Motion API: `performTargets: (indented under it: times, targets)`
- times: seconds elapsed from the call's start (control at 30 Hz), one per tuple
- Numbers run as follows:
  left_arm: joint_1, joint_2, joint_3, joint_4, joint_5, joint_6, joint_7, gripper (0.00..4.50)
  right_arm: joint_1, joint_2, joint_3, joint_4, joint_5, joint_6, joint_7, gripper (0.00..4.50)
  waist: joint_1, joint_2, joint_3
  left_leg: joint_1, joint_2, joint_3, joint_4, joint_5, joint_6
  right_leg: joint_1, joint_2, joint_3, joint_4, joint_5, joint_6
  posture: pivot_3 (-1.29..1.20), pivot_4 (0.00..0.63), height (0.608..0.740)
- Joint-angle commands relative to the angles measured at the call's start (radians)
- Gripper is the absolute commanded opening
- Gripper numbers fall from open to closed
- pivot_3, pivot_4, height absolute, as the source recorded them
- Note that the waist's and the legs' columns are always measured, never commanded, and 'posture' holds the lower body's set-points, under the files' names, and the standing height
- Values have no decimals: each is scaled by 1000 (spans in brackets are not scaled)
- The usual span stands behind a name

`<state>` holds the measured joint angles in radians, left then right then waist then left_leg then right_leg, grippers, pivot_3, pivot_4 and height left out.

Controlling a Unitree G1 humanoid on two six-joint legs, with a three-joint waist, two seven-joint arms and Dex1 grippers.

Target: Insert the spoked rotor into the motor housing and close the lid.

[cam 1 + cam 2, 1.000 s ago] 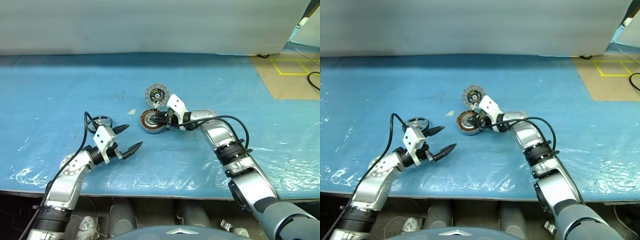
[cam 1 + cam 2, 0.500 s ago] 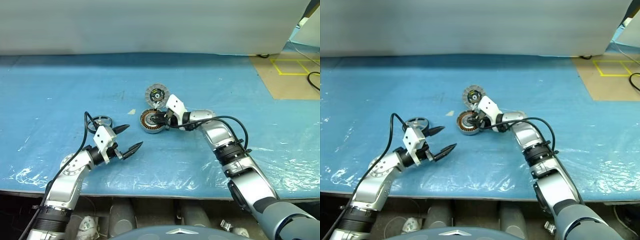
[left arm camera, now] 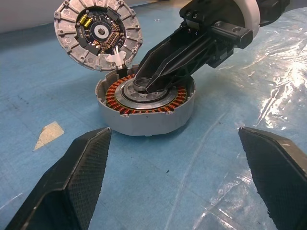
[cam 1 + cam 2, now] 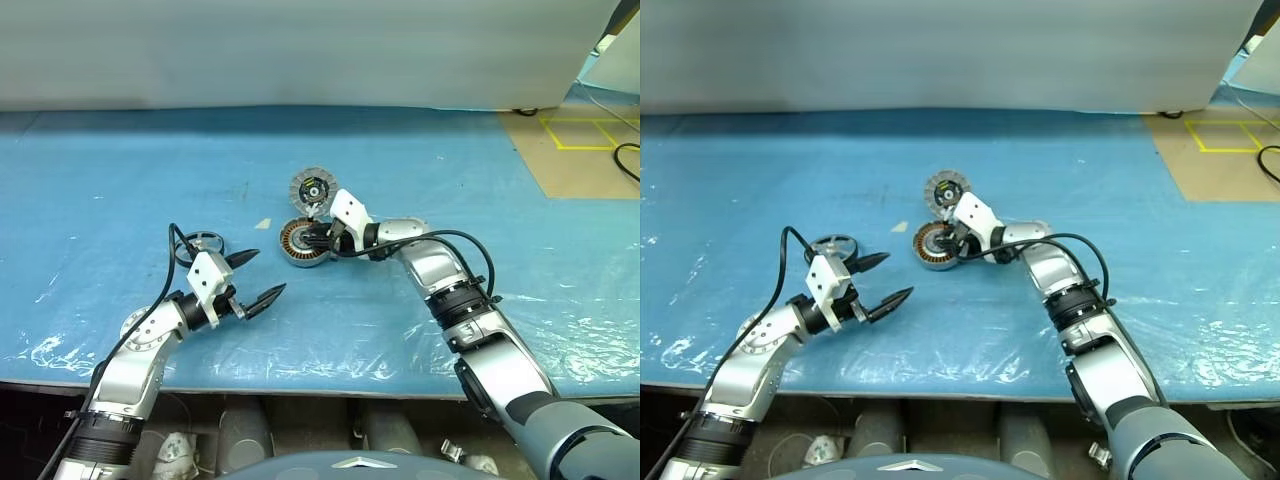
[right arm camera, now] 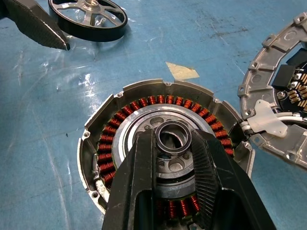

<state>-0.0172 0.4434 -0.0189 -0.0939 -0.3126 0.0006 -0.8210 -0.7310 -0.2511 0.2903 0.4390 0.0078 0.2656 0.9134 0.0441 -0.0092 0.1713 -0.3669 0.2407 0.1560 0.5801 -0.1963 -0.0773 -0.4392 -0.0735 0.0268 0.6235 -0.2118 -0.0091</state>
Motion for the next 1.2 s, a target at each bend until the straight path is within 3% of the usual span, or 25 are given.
performTargets:
  times: [0.03, 0.37, 0.67, 0.7, 0.83, 1.07, 1.2]
  targets:
    - [0, 4, 6, -31, -4, -8, 1, 4500, -8, 1, 7, 9, -11, -5, -4, 653, 0, 0, 0, 0, 0, 0, 0, 0, 0, 0, 0, 0, 0, 0, 0, 0, 150, 740]
    - [-3, 4, 7, -27, -1, -9, 1, 4500, -9, -4, 13, 22, -18, 0, 7, 653, 0, 0, 0, 1, 0, 0, 0, 0, 0, 1, 0, 0, 0, 0, 0, 0, 150, 740]
    - [-3, 5, 5, -25, 1, -8, 0, 4500, -33, 15, -77, 10, 81, 3, 25, 3662, 0, 0, 0, 0, 0, 0, 0, 0, 0, 0, 0, 0, 0, 0, 0, 0, 150, 740]
    - [-4, 5, 4, -24, 1, -7, -1, 4500, -37, 21, -92, 9, 97, 5, 23, 3662, 0, 0, 0, 0, 0, 0, 0, 0, 0, 0, 0, 0, 0, 0, 0, 0, 150, 740]
    - [-9, 5, 0, -21, 4, -5, -2, 4500, -39, 46, -118, 6, 119, 2, 6, 2601, 0, 0, 0, -1, 0, 0, 0, 0, 0, 0, 0, 0, 0, 0, 0, 0, 150, 740]
    - [-12, 7, -3, -17, 5, -3, -6, 4500, -19, 77, -95, 3, 92, -30, -30, 101, 0, 0, 0, -1, 0, 0, 0, 0, 0, 0, 0, 0, 0, 0, 0, 0, 150, 740]
    - [-12, 7, -5, -16, 6, -3, -5, 4500, -17, 75, -78, 13, 76, -44, -32, 43, 0, 0, 0, -1, 0, 0, 0, 0, 0, 0, 0, 0, 0, 0, 0, 0, 150, 740]
